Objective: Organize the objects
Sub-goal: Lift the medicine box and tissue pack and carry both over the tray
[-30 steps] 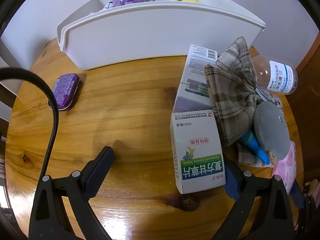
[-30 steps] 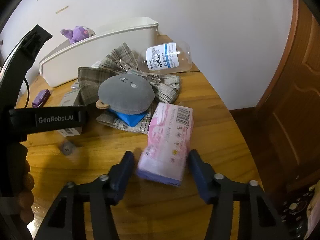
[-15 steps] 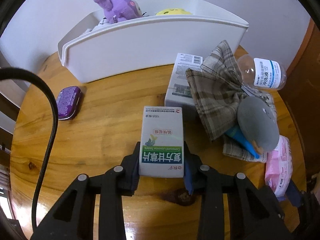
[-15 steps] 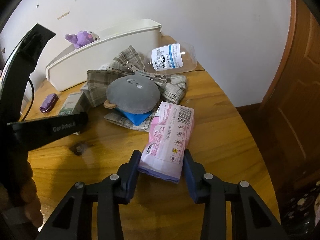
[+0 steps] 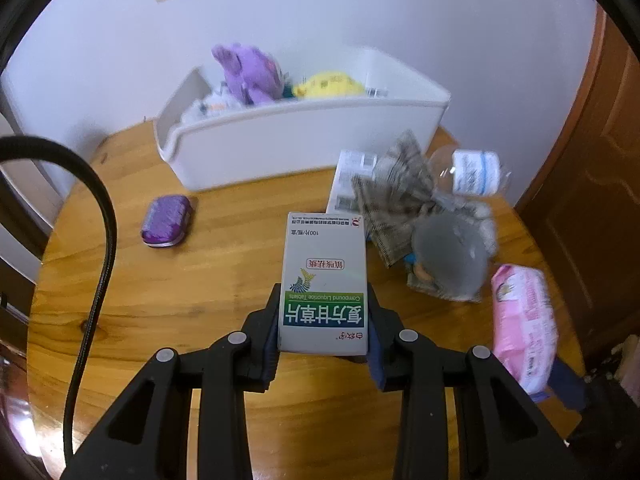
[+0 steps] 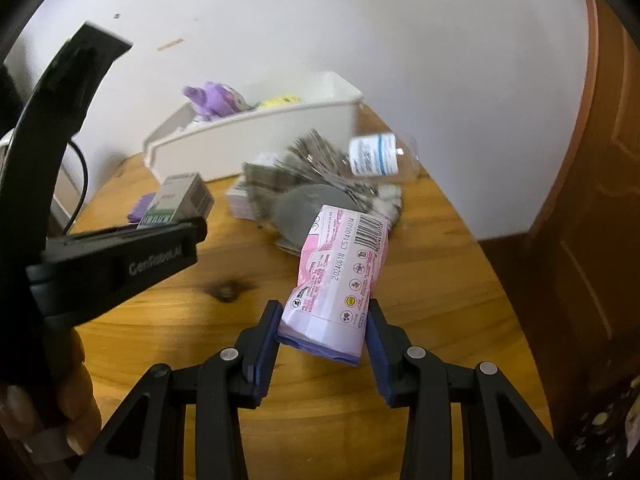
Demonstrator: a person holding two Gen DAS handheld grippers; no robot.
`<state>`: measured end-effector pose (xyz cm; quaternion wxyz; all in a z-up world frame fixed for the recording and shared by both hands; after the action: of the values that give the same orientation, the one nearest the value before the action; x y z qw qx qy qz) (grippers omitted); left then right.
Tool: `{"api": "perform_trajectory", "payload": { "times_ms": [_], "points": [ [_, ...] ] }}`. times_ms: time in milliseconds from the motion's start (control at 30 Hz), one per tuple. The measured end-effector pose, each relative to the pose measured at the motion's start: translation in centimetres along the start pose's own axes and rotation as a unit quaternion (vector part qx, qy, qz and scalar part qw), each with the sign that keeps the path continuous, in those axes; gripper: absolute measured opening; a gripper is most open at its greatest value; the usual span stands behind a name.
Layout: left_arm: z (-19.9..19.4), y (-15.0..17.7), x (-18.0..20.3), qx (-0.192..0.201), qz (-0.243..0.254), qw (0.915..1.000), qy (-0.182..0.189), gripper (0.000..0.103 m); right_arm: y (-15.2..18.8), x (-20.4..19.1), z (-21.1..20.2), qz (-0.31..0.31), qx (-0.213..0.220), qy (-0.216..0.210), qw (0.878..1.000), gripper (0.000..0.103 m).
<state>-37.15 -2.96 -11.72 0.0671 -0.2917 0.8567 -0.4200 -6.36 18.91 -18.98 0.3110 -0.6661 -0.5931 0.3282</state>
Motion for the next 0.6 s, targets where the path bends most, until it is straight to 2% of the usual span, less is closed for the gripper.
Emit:
{"api": "perform_trajectory", "payload": {
  "times_ms": [167, 400, 600],
  "points": [
    [-2.7, -2.3, 0.8, 0.037, -0.013, 0.9992, 0.008, 0.038, -0.8, -1.9, -2.8, -0.022, 0.028, -0.001, 0.999, 0.041],
    [-4.5, -4.2, -1.4, 0.074, -0.039, 0.9962, 0.026, 0.038, -2.6, -4.1, -5.8, -0.035, 0.059, -0.014, 0.998, 0.041],
    [-6.4, -5.5, -3.2, 0.091, -0.044, 0.9947, 0.018, 0.038, -4.8, -4.7, -7.8, -0.030, 0.074, -0.037, 0.996, 0.041]
  ]
}}
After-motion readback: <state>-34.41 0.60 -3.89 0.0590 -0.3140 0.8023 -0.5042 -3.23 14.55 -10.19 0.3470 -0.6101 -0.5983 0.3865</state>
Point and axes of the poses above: each gripper's, at about its wrist camera, not at the fingertips, and z roughly the way its jaws point, x to its right, y to its underside, the point moved 3 cm from there along z, roughly the way its jaws point, and after that the axes turned 11 degrees about x, right-handed, at the moved point
